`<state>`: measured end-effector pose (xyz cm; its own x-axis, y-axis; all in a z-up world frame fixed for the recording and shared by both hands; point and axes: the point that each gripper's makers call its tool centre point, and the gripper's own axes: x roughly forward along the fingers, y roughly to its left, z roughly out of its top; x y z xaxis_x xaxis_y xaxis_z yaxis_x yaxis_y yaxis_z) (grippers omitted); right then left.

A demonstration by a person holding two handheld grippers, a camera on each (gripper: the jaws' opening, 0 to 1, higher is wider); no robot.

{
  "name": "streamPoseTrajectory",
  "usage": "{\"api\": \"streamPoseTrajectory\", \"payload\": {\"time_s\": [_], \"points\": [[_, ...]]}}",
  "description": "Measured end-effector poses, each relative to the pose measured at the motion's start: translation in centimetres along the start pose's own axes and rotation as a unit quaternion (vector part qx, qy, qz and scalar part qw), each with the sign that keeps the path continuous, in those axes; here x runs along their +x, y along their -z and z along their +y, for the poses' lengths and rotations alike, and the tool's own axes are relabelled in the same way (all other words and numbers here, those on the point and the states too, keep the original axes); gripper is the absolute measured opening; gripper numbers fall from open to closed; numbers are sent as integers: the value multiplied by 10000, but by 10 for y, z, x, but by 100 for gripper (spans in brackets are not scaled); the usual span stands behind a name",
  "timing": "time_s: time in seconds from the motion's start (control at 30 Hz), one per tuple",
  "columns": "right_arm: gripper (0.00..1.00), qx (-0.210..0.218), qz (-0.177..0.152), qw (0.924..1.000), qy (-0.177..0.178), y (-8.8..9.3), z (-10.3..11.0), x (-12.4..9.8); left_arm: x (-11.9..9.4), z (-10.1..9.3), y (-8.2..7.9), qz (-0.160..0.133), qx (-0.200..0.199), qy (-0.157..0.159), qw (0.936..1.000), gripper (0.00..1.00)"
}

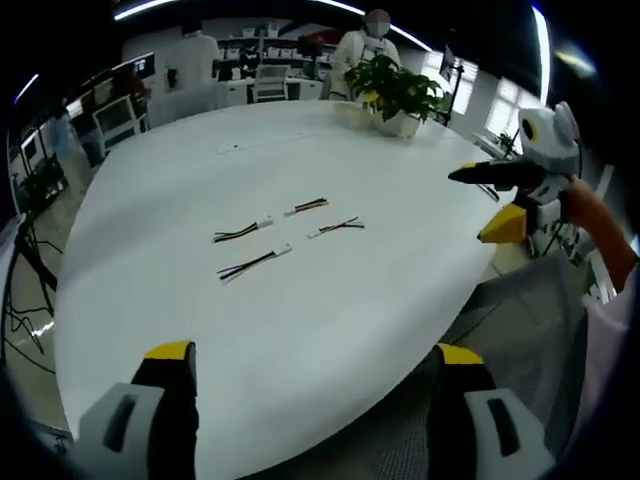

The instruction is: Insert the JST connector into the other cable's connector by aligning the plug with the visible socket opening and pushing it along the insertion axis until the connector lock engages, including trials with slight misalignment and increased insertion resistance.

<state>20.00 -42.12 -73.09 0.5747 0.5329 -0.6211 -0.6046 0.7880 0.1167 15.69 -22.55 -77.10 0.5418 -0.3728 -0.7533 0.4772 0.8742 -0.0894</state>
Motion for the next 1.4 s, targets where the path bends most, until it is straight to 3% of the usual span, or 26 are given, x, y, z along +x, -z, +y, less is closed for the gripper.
{"api": "streamPoseTrajectory", "payload": {"time_s": [0.4,0.67,0.8,1.07,1.4], "points": [[100,-84,24,9999,-70,1,5,3,-2,1,-2,50,153,-39,9999,95],[97,-12,-27,10000,84,7,2,1,-1,0,-1,-5,22,30,10000,94],[97,75,-5,10000,62,8,1,1,-2,4,-1,8,158,-108,9998,92],[96,133,-79,9997,161,5,-4,0,-7,15,-14,-213,354,-421,9983,91],[95,68,-156,9997,149,-3,-4,-1,-9,12,-21,-273,328,-339,9985,91]]}}
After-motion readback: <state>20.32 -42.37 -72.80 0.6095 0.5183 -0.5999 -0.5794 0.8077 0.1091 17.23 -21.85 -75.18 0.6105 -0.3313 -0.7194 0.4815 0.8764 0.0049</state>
